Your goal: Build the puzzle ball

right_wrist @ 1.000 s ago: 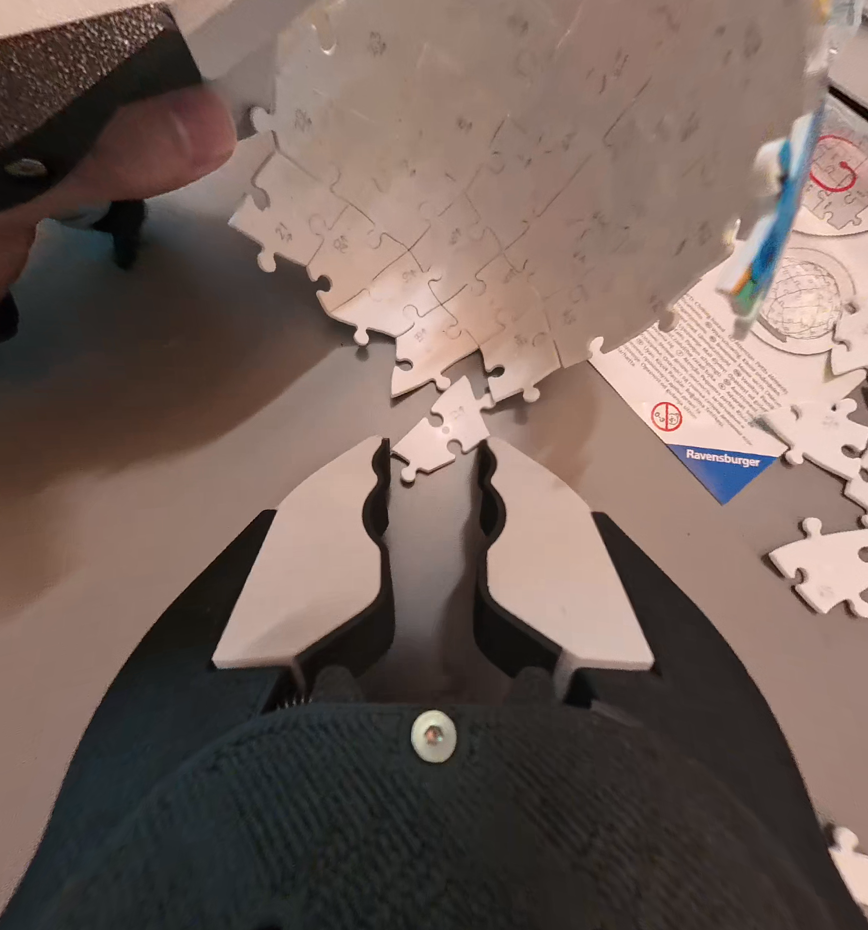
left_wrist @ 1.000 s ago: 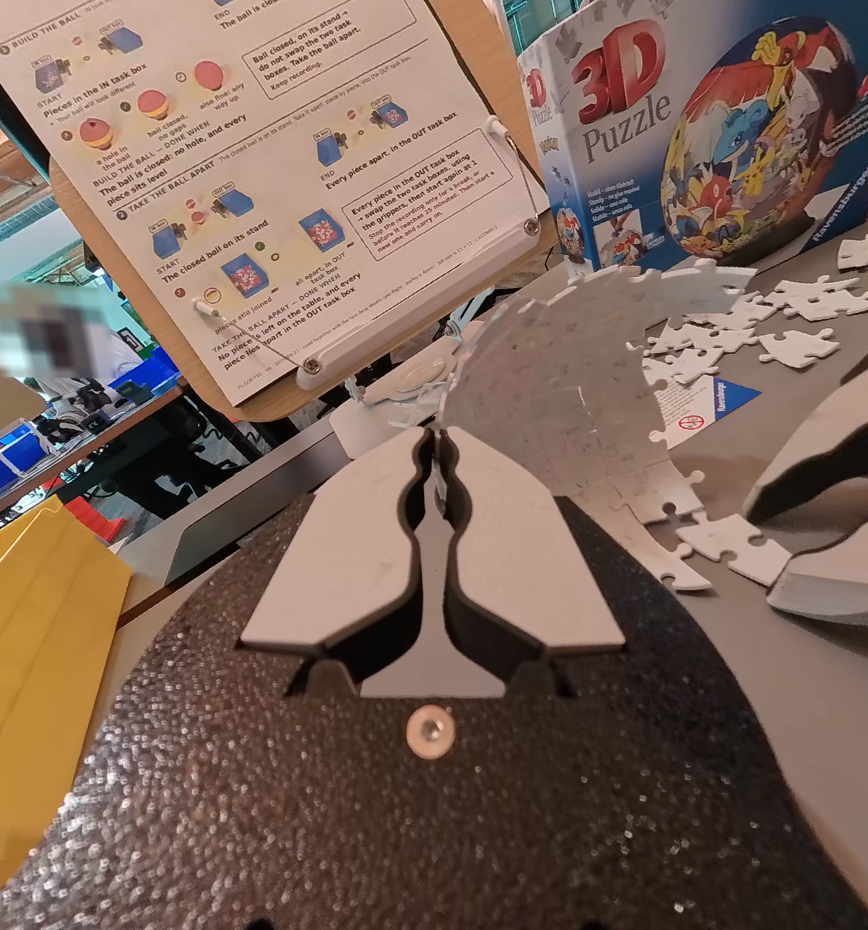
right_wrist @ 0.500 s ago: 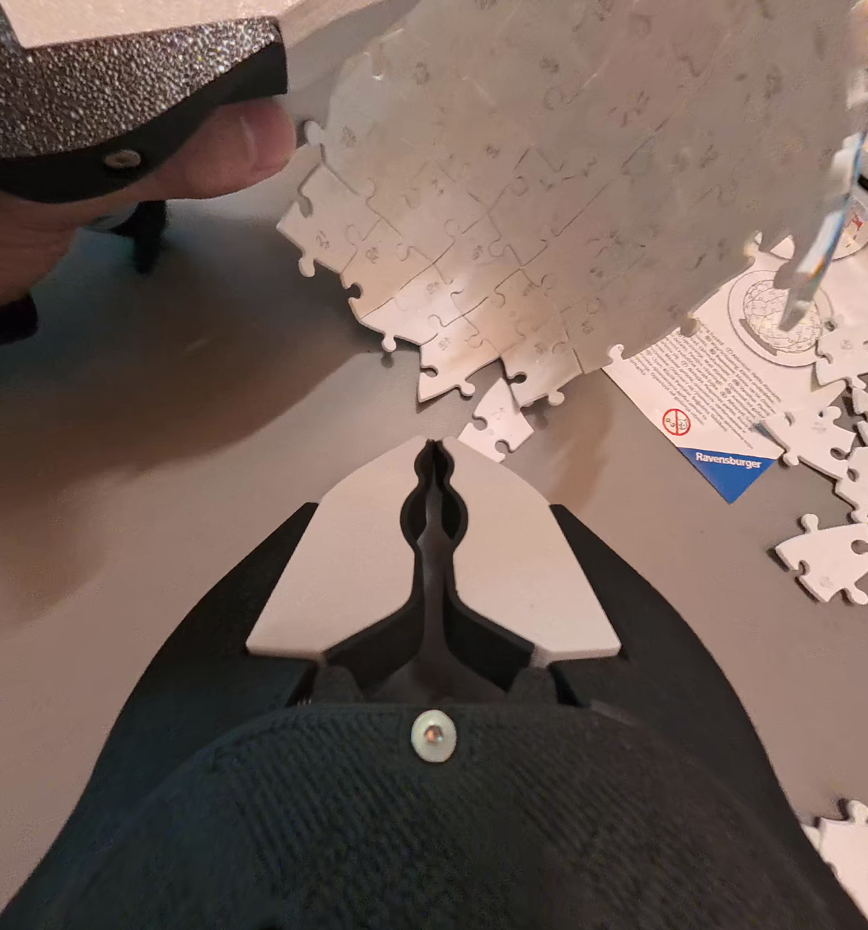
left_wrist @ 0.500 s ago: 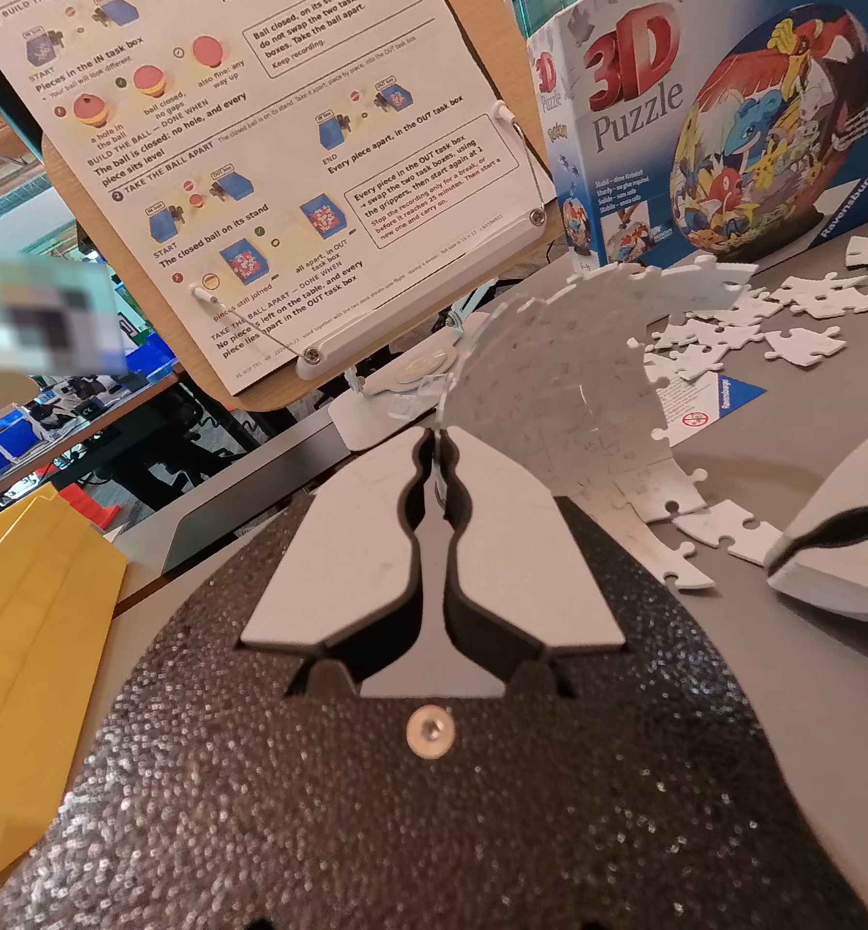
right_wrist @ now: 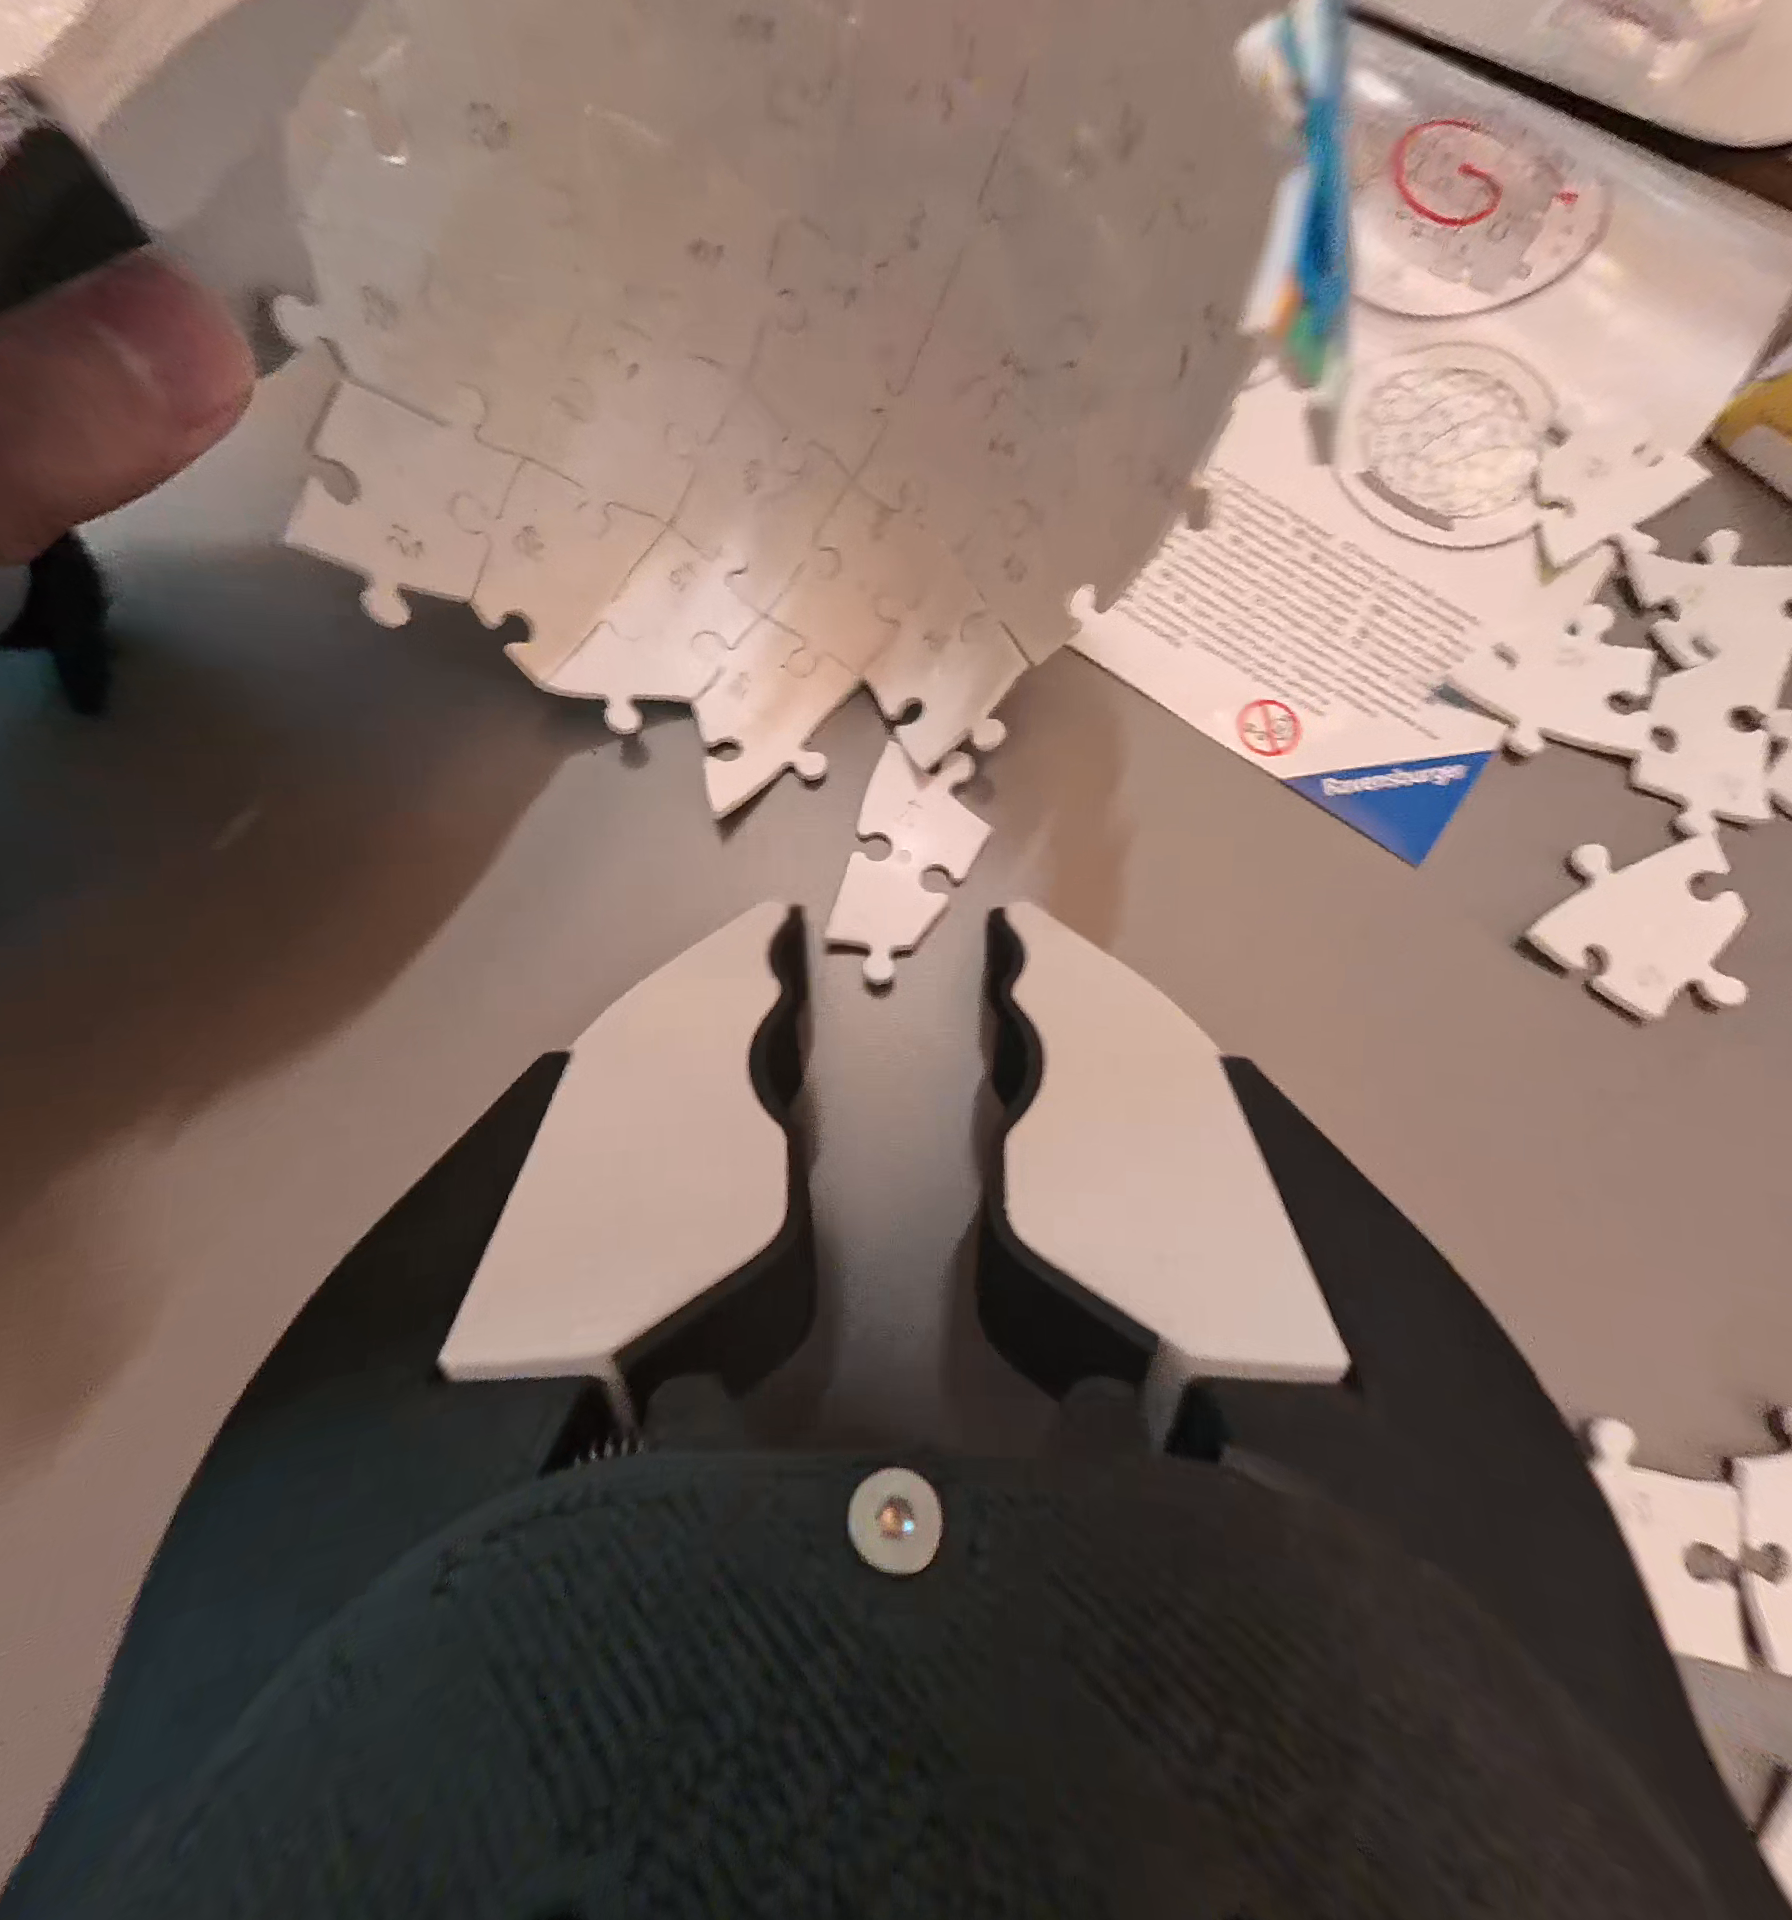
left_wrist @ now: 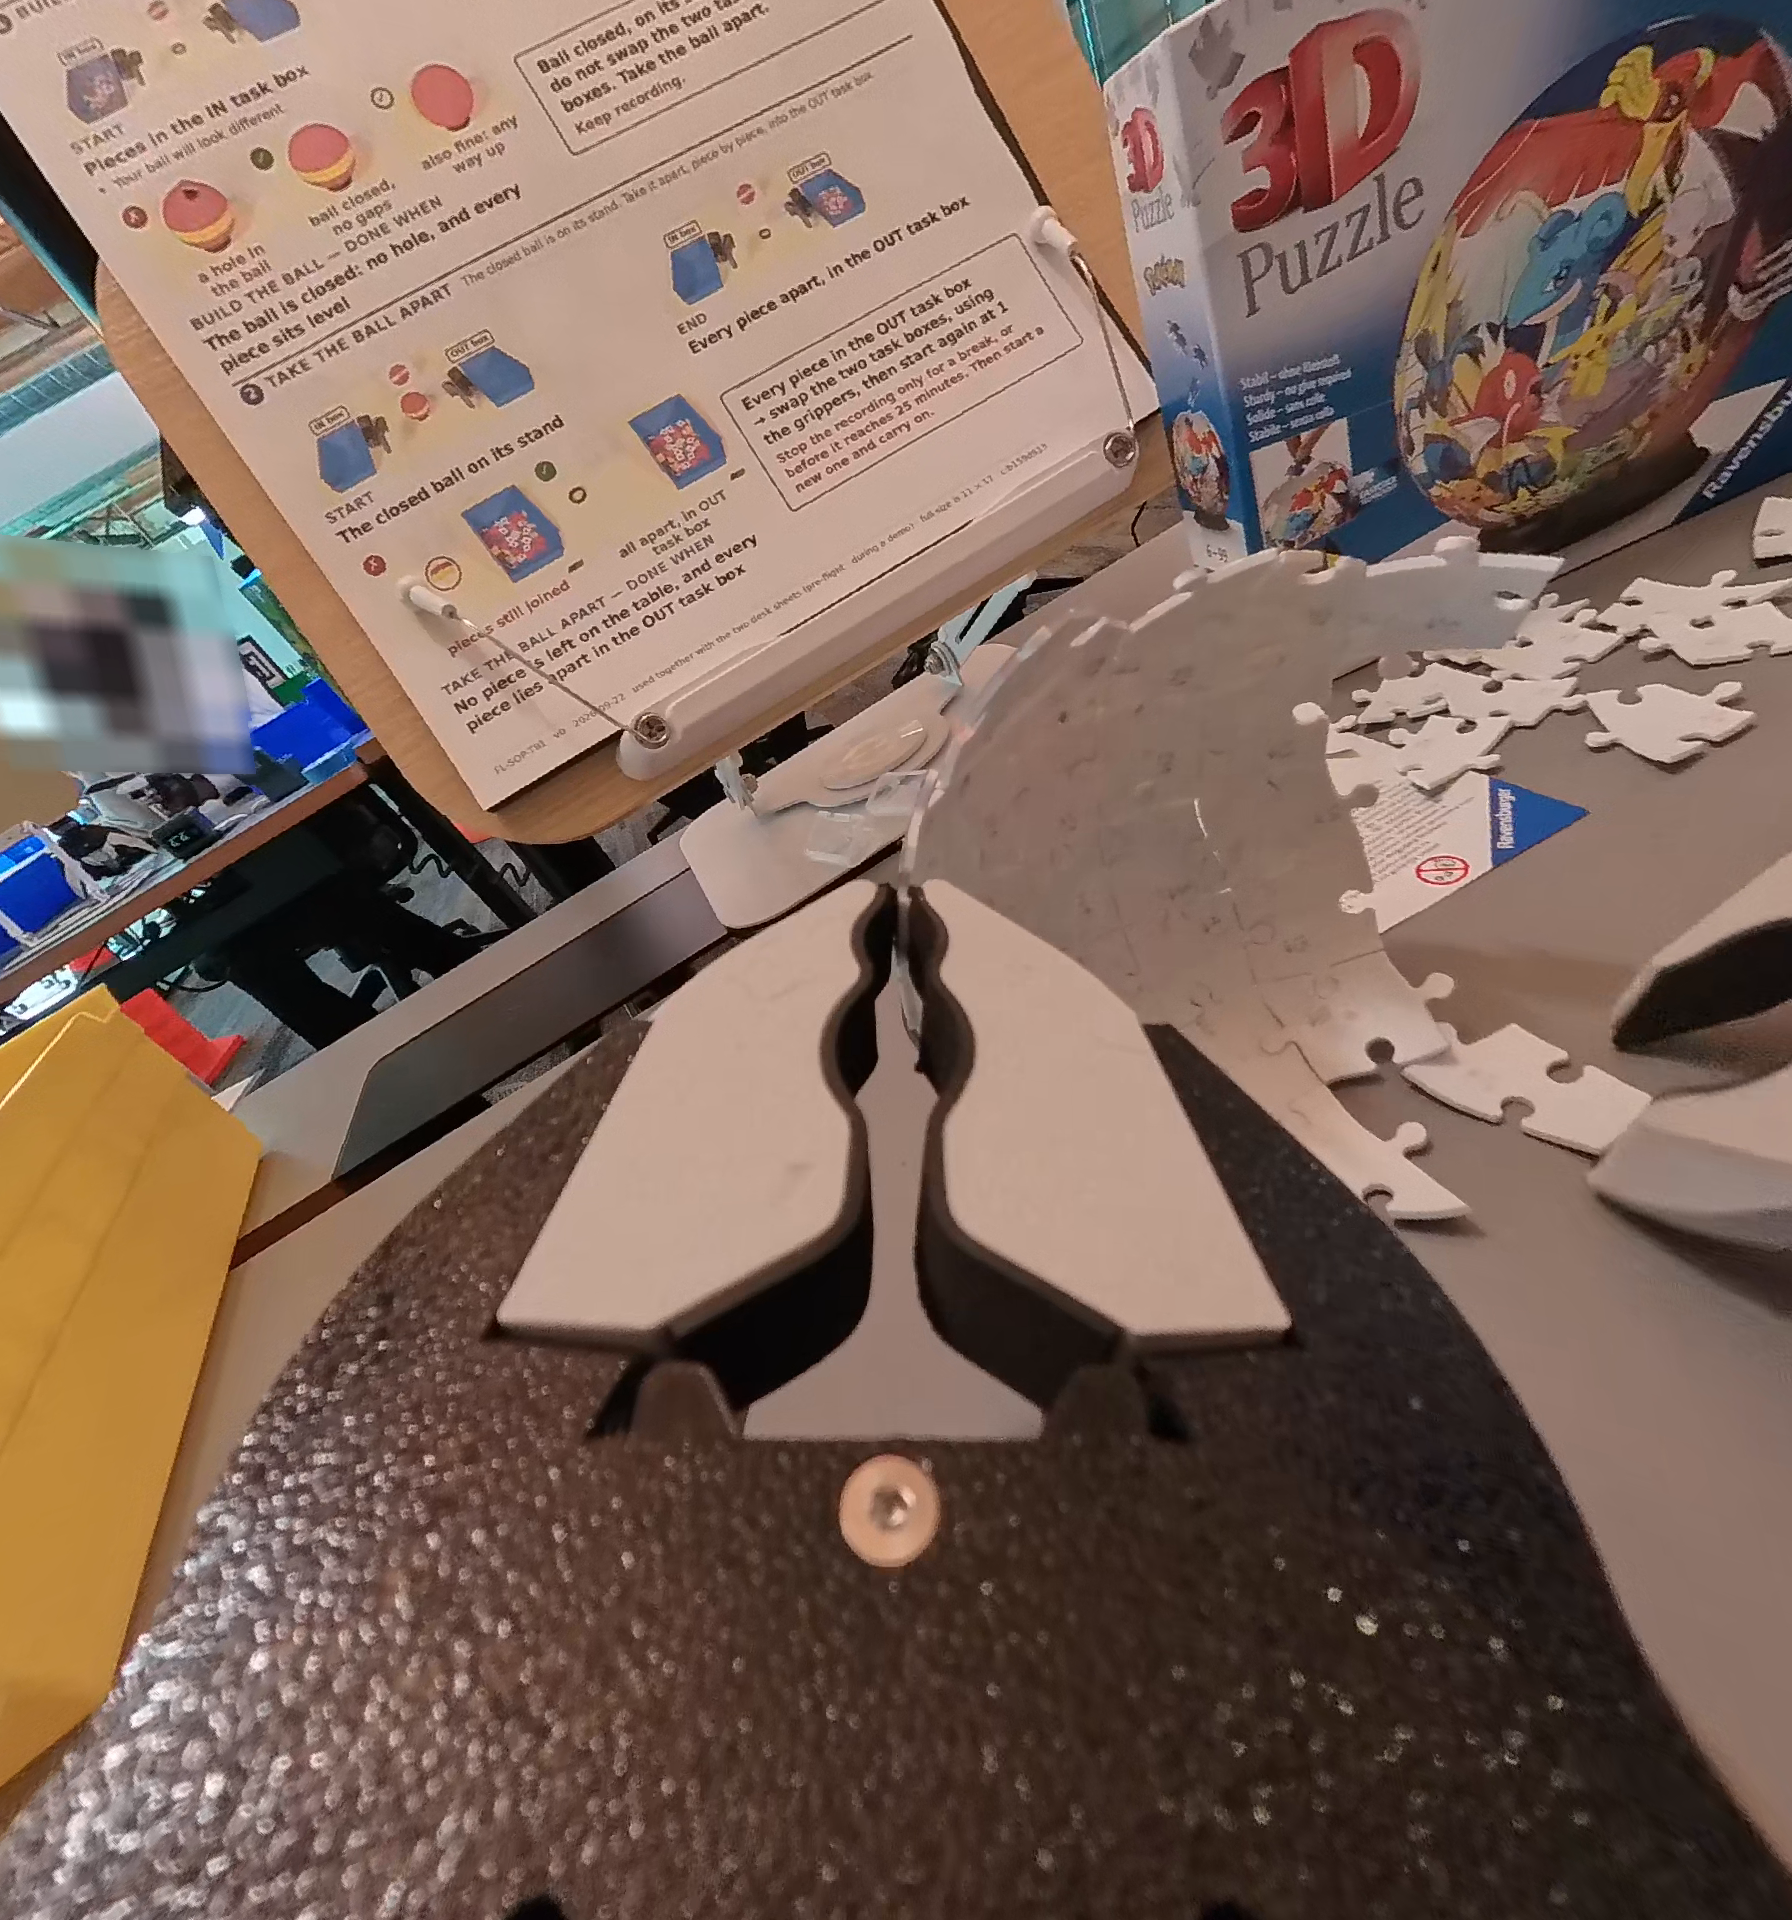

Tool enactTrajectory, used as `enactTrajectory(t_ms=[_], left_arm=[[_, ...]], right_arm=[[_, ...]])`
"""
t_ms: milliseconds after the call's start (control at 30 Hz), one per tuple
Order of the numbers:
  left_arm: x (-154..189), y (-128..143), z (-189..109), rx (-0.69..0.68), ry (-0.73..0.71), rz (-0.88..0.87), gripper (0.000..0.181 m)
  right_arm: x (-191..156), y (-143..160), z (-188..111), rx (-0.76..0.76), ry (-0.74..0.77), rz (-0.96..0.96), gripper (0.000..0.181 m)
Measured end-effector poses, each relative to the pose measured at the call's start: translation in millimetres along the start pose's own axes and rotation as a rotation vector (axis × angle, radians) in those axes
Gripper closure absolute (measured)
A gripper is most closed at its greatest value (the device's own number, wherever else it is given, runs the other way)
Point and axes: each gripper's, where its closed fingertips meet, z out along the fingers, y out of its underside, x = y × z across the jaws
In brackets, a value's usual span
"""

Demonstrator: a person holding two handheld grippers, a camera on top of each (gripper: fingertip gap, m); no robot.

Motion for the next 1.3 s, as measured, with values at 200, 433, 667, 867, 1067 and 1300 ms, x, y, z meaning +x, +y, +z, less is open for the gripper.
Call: enactTrajectory(t_ms=[200,433,667,867,1067,1300], left_arm=[[0,0,0,0.001,0.001,0.0,0.18],[0,0,0,-0.002,-0.003,0.002,0.179],[0,0,0,-0.004,-0.009,0.008,0.179],[-1,0,0,-0.004,-0.016,0.007,0.179],[0,-1,0,0.001,-0.013,0.004,0.18],[-2,0,-1,0.0,-0.014,-0.007,0.179]], right_arm=[[4,0,0,-0.002,-0.007,-0.009,0.165],[-3,-5,-12,0.082,0.083,-0.062,0.165],[2,-21,0,0.091,0.212,-0.098,0.165],[-1,-21,10,0.042,0.215,-0.01,0.163],[-10,-17,12,0.01,0.175,0.002,0.159],[-14,-22,3,0.025,0.134,-0.066,0.149]])
